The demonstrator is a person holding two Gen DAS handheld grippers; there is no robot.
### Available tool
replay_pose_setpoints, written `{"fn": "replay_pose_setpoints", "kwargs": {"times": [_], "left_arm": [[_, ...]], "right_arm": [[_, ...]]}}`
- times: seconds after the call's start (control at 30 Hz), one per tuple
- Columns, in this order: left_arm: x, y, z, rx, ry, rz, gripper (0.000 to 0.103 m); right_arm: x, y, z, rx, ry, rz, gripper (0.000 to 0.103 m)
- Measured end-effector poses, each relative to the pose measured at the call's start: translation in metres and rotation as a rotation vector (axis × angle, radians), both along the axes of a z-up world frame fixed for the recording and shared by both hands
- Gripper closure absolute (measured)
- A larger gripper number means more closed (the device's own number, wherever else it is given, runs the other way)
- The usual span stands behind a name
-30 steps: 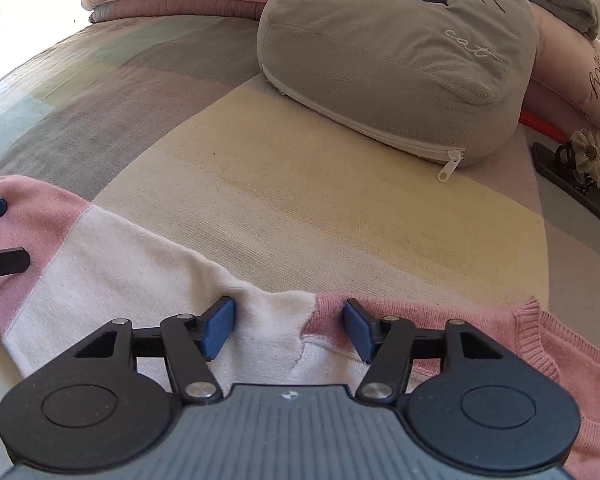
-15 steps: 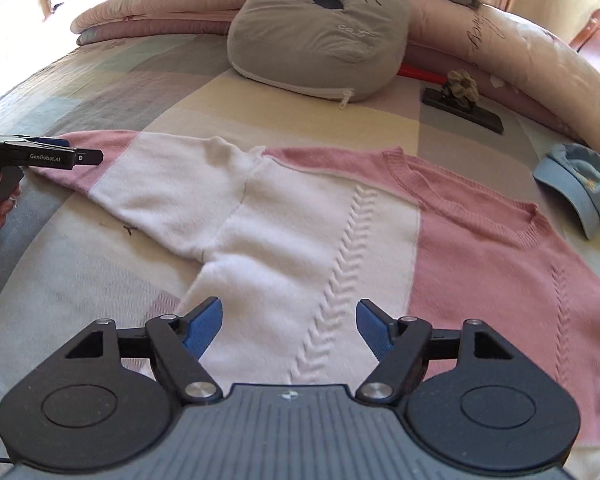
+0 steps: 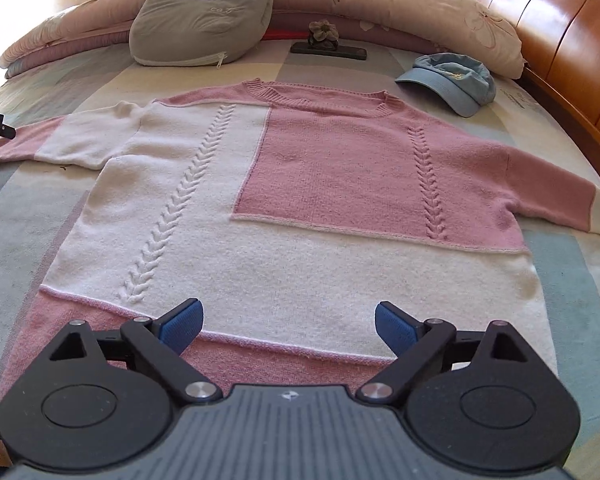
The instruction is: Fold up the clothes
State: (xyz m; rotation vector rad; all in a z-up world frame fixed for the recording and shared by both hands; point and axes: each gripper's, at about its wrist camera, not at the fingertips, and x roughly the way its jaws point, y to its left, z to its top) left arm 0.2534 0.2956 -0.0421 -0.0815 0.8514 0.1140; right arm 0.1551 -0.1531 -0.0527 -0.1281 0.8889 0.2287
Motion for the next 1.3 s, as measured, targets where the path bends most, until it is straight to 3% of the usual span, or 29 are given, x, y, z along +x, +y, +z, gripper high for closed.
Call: {"fn": "replay_pose_setpoints", "kwargs": {"times": [0.2,0.33,0.4,0.57,0.7,0.83,0.93,1.0,1.13,1.23,1.3], "left_arm": [[0.048,-0.095,0.031,-0.103,0.033,-0.225,0.002],[0.089,-0.151,0.020,-0.218,0.081,-0.286,0.002],[0.108,-0.161,0.002,-0.288,0.131,-0.253,0.002],[0.137,-0.153,-0.049,-0.437,0.216,-0.051,0.003],[0.148,-0.135,-0.053,-0.440,0.099,0.055,0.001],[0.158,-0.135,-0.045,-0.399,0.118,0.092,0.003],[0.150,-0.150,-0.025,-0.369,0.095,0.034,0.003],[0.143,-0.165,-0.014,-0.386,0.090,-0.055,0.002],[0.142,-0.195,-0.021,-0.454,0.164,-0.180,0.001],[0.153,-0.199,-0.043,-0.427,0.219,-0.134,0.001],[0.159,-0.194,-0.054,-0.397,0.193,-0.090,0.002]], "right_arm": [[0.003,-0.005,-0.006,-0.062,-0.043,-0.033,0.000],[-0.003,-0.019,-0.009,-0.064,-0.043,-0.060,0.000],[-0.007,-0.029,-0.011,-0.043,-0.034,-0.079,0.000],[-0.016,-0.052,-0.021,-0.010,-0.001,-0.118,0.000],[-0.020,-0.065,-0.031,0.016,0.026,-0.151,0.000],[-0.022,-0.069,-0.038,0.027,0.035,-0.163,0.000],[-0.024,-0.068,-0.037,0.019,0.028,-0.159,0.000],[-0.023,-0.067,-0.038,0.019,0.028,-0.159,0.000],[-0.022,-0.067,-0.040,0.021,0.026,-0.158,0.000],[-0.023,-0.069,-0.041,0.028,0.025,-0.154,0.000],[-0.023,-0.070,-0.041,0.029,0.027,-0.150,0.000]]}}
